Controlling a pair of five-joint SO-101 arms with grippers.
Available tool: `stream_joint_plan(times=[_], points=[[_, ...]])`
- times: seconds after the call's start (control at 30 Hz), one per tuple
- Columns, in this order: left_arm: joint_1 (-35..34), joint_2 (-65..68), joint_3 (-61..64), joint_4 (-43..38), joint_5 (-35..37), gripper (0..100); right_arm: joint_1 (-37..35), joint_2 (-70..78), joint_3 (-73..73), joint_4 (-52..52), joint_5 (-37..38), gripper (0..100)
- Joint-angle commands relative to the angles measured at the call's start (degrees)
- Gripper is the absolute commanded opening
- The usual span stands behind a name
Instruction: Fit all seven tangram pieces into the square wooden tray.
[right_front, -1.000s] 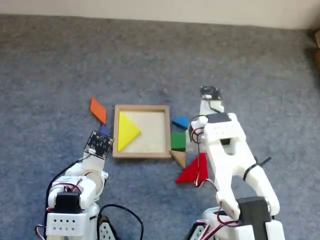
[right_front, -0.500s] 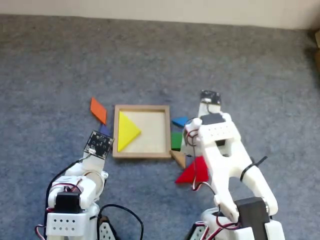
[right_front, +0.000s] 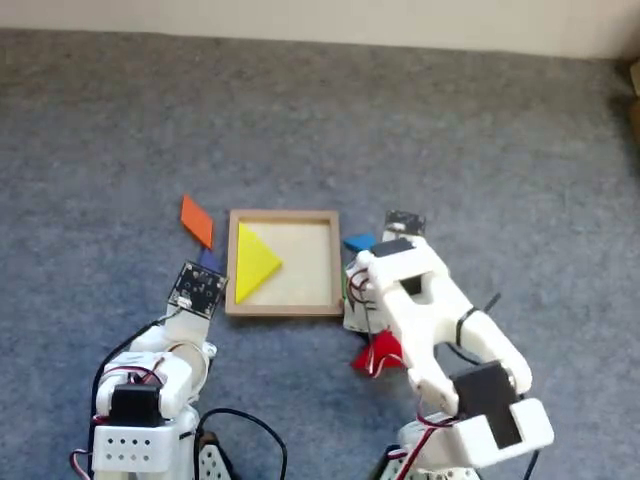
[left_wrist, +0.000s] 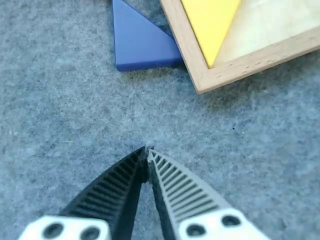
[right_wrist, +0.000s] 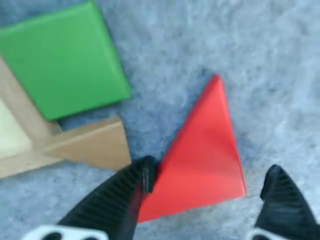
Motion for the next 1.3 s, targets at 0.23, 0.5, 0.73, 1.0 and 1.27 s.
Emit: stream_joint_plan(times=[0.23, 0.5, 0.73, 1.0, 1.27], points=[[-0.7, -2.0, 1.2, 0.3, 0.6, 0, 4.5, 2.9, -0.7, 1.5, 5.5, 33.6], [-0.7, -2.0, 1.2, 0.3, 0.6, 0, 5.8, 3.0, -0.7, 1.4, 7.5, 33.5], [-0.7, -2.0, 1.2, 0.3, 0.6, 0, 5.8, 3.1, -0.5, 1.4, 7.5, 29.7], [-0.7, -2.0, 1.2, 0.3, 0.6, 0, 5.8, 3.1, -0.7, 1.4, 7.5, 21.0], [-0.7, -2.0, 1.2, 0.3, 0.6, 0, 10.9, 2.9, -1.1, 1.4, 13.1, 20.6]])
